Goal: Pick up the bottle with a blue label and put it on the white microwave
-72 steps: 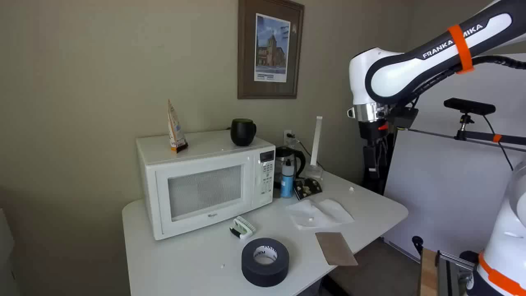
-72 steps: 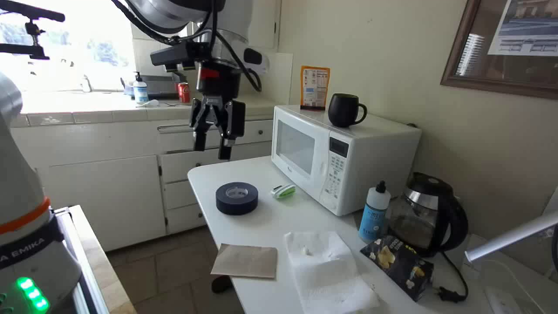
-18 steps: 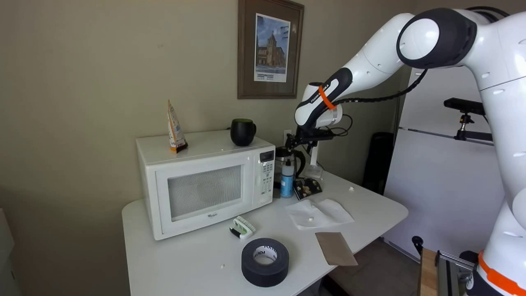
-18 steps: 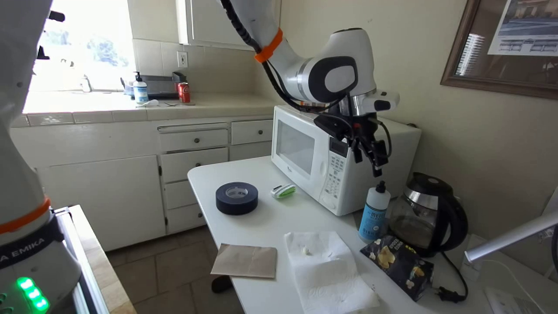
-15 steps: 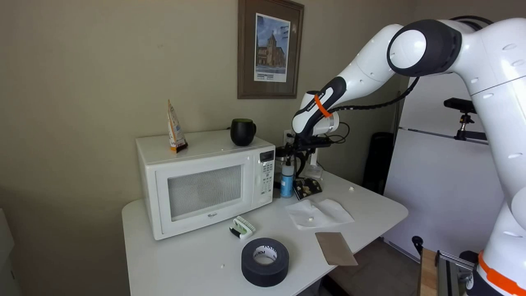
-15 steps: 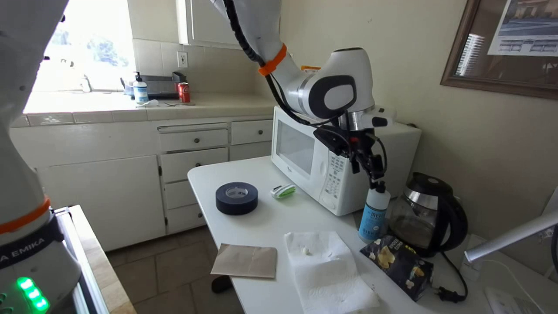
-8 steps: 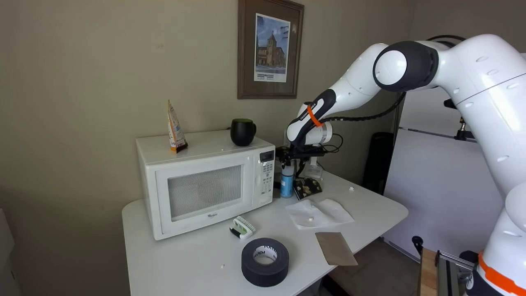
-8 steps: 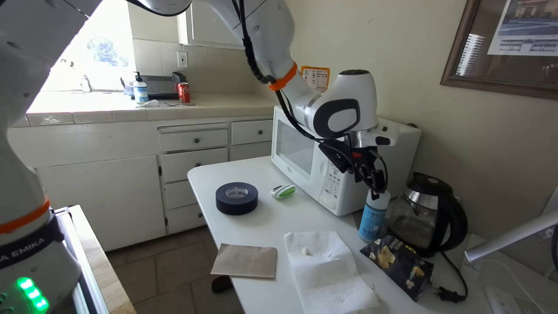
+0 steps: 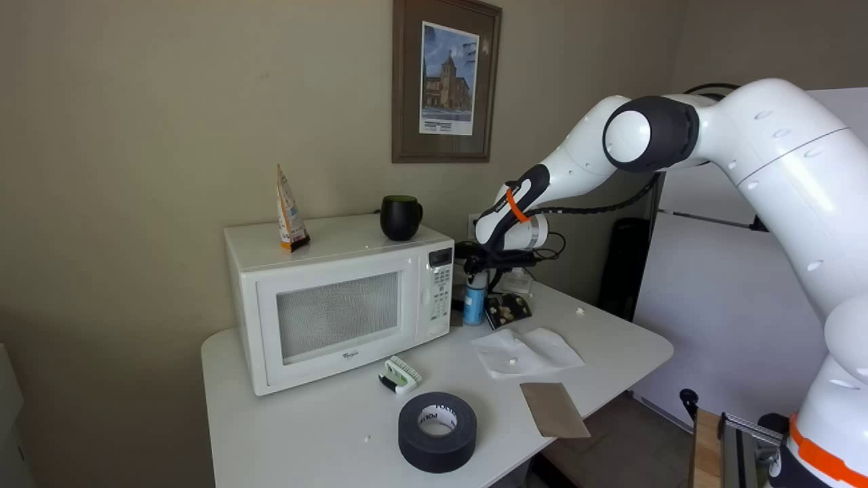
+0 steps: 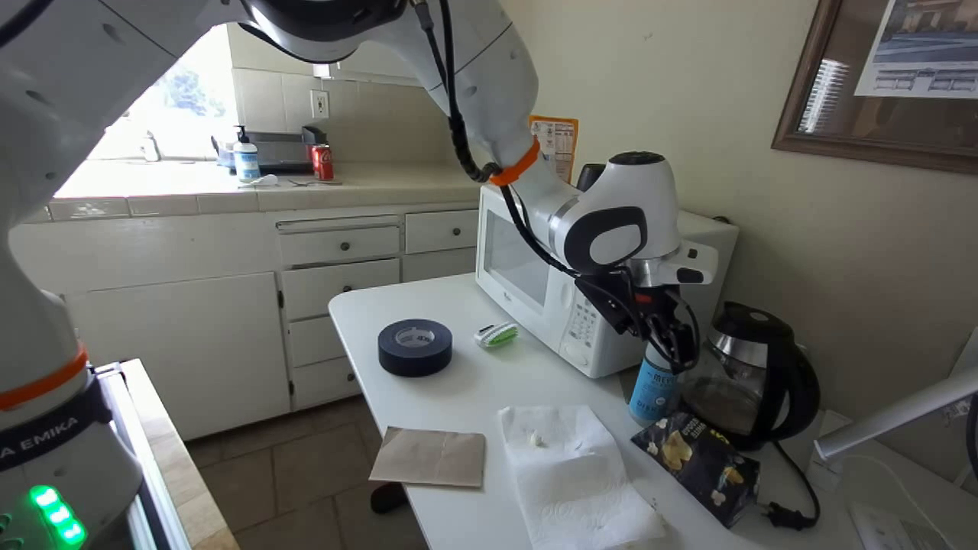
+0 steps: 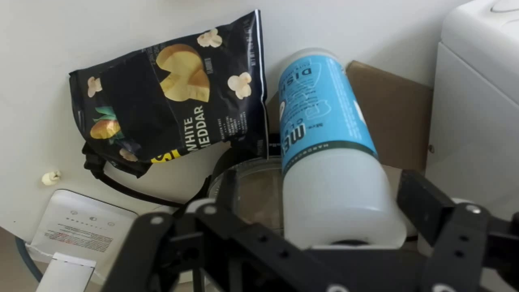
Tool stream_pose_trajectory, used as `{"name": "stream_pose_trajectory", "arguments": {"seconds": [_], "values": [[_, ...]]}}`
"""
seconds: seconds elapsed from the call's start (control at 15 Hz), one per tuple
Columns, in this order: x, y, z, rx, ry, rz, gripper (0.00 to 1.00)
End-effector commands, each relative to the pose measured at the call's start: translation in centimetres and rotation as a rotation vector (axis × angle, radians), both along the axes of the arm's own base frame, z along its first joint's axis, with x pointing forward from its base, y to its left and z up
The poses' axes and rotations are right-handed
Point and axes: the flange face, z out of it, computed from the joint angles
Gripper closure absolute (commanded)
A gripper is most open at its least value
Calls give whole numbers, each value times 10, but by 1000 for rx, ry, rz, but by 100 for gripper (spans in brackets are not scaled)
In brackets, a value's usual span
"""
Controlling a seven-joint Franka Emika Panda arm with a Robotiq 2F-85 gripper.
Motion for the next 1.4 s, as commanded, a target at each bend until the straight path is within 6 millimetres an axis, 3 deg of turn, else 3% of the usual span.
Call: {"name": "stream_pose_trajectory", "arguments": {"seconds": [0.0,0.53,0.6,0.67,0.8,1.0,1.33], "values": [[7,-9,-18,16,-22,16,0],[16,-5,-40,61,-21,77,0],[18,-5,-42,62,-25,87,5],[19,-5,-43,63,-25,92,28],[20,-6,-43,62,-28,105,30],[21,-9,-43,58,-32,113,56],[23,-9,-37,52,-44,125,66]]}}
